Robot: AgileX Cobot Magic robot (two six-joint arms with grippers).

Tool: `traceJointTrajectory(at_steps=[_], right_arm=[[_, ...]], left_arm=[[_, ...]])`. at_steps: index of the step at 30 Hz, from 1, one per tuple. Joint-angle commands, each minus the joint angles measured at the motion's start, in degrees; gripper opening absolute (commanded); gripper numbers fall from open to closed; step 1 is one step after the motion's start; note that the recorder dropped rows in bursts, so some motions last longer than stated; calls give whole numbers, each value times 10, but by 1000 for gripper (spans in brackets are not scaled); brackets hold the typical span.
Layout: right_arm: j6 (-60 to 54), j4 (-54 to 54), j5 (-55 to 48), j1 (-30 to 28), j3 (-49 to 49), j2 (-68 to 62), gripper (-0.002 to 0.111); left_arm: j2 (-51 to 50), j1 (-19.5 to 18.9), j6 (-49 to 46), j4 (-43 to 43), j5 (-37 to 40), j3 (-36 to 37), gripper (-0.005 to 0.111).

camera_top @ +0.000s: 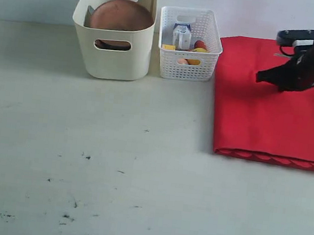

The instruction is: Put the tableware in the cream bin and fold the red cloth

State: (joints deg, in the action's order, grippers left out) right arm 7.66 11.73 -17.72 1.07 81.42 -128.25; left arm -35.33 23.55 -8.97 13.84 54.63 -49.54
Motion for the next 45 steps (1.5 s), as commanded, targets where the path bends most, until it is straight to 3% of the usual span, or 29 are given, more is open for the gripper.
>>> traceJointTrajectory(at_steps=[1,8,12,18,24,32,42,45], right_arm=[[-112,-31,-21,36,3,-11,0],[-118,-21,-39,28,3,18,0],[-43,-21,-63,-10,-6,61,0],[26,-21,-61,-61,-113,103,0],[30,-10,-18,-66,-178,103,0],[30,103,-10,-66,-109,75,0],[29,71,4,-64,-38,44,0],[30,71,-37,-64,-16,47,0]], left_arm=[[2,-2,4,2,-1,3,0],[2,-2,4,2,-1,3,0],[2,-2,4,2,-1,3,0],[2,-2,4,2,-1,3,0],[2,-2,4,2,-1,3,0],[2,-2,4,2,-1,3,0],[2,-2,4,2,-1,3,0],[2,-2,4,2,-1,3,0]])
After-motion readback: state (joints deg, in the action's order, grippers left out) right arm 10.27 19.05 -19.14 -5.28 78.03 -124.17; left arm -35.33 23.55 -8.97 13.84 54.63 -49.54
